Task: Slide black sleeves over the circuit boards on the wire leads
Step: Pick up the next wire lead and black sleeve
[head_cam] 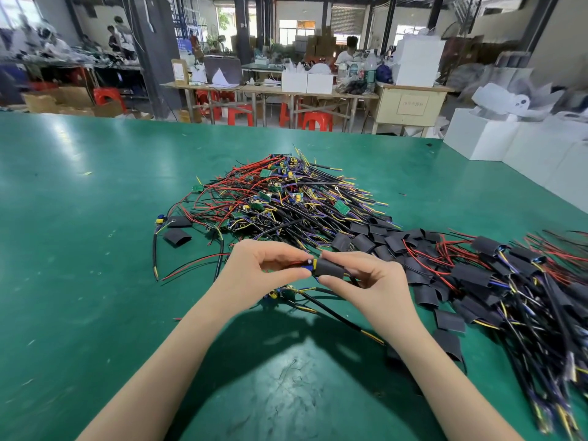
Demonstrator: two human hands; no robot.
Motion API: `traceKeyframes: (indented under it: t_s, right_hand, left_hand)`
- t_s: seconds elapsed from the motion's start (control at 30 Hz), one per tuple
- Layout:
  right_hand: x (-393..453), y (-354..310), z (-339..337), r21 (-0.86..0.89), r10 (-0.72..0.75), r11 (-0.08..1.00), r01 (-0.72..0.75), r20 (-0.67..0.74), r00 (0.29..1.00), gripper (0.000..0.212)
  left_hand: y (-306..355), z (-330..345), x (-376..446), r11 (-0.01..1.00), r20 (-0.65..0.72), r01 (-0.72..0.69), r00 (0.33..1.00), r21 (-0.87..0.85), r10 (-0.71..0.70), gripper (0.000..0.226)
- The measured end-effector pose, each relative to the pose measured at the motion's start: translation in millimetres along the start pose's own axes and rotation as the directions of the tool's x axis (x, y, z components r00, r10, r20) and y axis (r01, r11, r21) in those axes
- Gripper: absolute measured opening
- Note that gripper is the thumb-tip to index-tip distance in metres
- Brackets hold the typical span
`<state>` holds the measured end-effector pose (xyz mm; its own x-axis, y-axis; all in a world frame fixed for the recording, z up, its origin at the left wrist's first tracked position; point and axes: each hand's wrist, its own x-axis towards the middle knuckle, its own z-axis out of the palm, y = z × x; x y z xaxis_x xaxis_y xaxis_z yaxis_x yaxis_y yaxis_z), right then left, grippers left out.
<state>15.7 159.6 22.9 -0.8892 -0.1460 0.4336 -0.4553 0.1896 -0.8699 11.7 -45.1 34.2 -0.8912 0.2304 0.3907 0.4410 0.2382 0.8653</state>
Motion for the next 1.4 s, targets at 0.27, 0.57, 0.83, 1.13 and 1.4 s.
traceKeyframes:
  t_s: [0.27, 0.57, 0.83, 1.13, 1.4]
  right_hand:
    - [2, -3, -7, -0.045, 0.063, 0.997, -0.064, -0.007, 0.998, 0.038]
    - [3, -4, -9, -0.044, -0.079, 0.996, 0.077, -0.054, 0.995, 0.025]
    - [3, -4, -9, -0.073, -0.042, 0.997, 0.037, -0.056, 0.998, 0.025]
    - [5, -5, -21, -0.201, -0.050, 0.978, 0.058, 0.046, 0.998, 0.034]
    - [5, -9, -23, -0.275, -0.117, 0.951, 0.143, 0.109, 0.987, 0.034]
  left_hand:
    - [0, -1, 1, 0.999, 0.024, 0.019, 1.000, -0.034, -0.018, 0.016]
    - [-1, 2, 0, 0.987, 0.010, 0.056, 0.998, -0.150, -0.055, 0.022]
    - [-4, 3, 1, 0.993, 0.019, 0.012, 1.000, -0.115, -0.010, 0.017]
    - [-5, 5, 0, 0.982, -0.012, 0.059, 0.998, -0.179, -0.062, 0.012]
    - [-10, 13, 0, 0.990, 0.002, 0.047, 0.999, -0.132, -0.047, 0.012]
